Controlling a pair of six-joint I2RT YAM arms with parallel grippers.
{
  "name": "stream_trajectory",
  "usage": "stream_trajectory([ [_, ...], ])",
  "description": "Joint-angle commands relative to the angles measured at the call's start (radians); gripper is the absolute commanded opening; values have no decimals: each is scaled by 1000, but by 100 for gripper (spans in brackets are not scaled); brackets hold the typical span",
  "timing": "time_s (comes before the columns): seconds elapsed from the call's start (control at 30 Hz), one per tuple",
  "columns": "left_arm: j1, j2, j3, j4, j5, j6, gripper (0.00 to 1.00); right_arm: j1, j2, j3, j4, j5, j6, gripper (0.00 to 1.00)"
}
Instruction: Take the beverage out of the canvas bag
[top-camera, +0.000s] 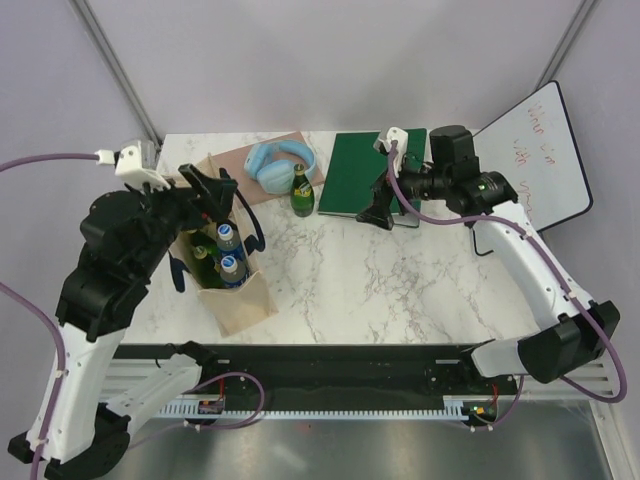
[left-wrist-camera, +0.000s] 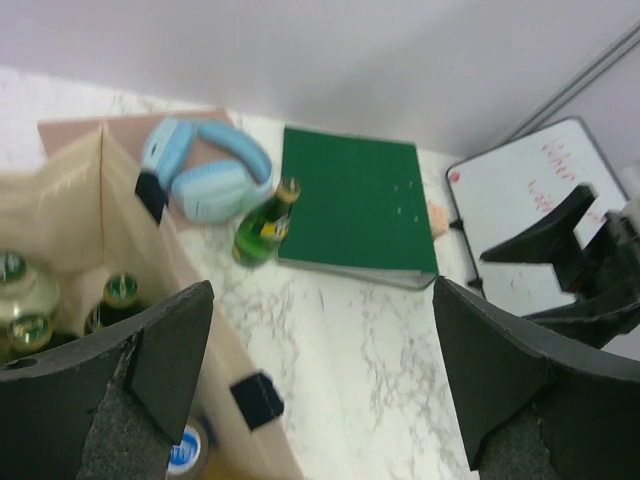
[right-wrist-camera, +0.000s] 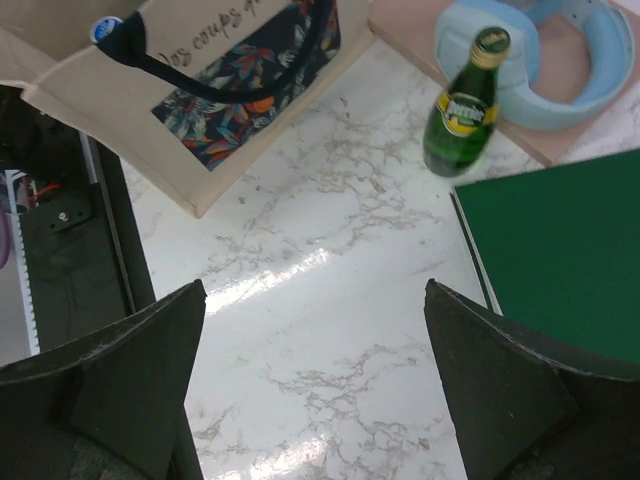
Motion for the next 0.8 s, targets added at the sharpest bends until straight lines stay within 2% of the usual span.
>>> stream_trajectory([
  [0.0,0,-6,-61,-247,-21,-117,97,112,41,132,-48,-30,-4,98],
  [0.17,0,30,52,-309,-46,-57,95,286,164,376,-177,-57,-63,98],
  [0.3,0,-17,77,-309,-92,-102,92,487,259,476,-151,-26,-91,96],
  [0.4,0,-98,74,-339,-141,-158,91,580,327,508,-75,-7,-68,90],
  [0.43,0,-132,78,-355,-155,-171,91,601,341,511,-52,1,-62,85],
  [0.57,0,-195,82,-433,-202,-205,91,677,431,565,19,44,-66,78],
  [0.77,0,-241,74,-487,-247,-222,91,722,564,643,30,130,-96,75],
])
